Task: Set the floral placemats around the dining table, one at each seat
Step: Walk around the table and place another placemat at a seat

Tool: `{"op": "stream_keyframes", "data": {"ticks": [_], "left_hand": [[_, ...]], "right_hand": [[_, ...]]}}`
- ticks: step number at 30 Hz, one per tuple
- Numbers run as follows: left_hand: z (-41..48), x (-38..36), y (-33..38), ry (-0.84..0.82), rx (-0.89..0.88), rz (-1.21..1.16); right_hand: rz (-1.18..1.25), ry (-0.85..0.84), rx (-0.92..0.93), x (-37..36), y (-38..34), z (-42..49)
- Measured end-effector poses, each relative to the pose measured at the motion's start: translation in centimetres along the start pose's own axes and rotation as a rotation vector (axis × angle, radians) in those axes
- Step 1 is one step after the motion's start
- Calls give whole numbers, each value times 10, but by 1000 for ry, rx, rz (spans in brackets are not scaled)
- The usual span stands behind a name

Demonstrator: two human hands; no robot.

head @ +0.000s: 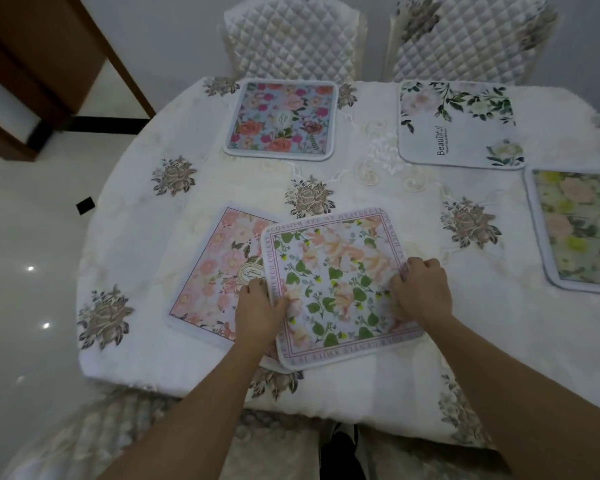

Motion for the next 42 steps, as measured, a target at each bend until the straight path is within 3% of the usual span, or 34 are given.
{"op": "stream_keyframes", "data": {"ticks": [5, 7, 12, 22, 32, 42], "left_hand": [[8, -4, -3, 31, 100, -168], [9, -5, 1, 24, 88, -217], [-4, 7, 22, 80, -3, -230], [-41, 42, 63, 187, -236, -246], [-77, 14, 102, 67, -444, -257], [-104, -32, 147, -9, -499, -214]], "right_hand": [[268, -141, -178, -4, 0, 17], [389, -194, -163, -4, -1, 17], [420, -195, -52, 5, -4, -2], [623, -8, -45, 72, 20, -62], [610, 225, -195, 109, 98, -134], [651, 276, -303, 123, 172, -152]]}}
Point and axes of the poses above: each hand's wrist, its own z-axis towards the middle knuckle, its own x-axis out of the back of the hand, y = z × x, the point moved 3 cm from there along z, towards the middle knuckle, and after that the axes turned 10 degrees about -x, right-handed, at the moved point
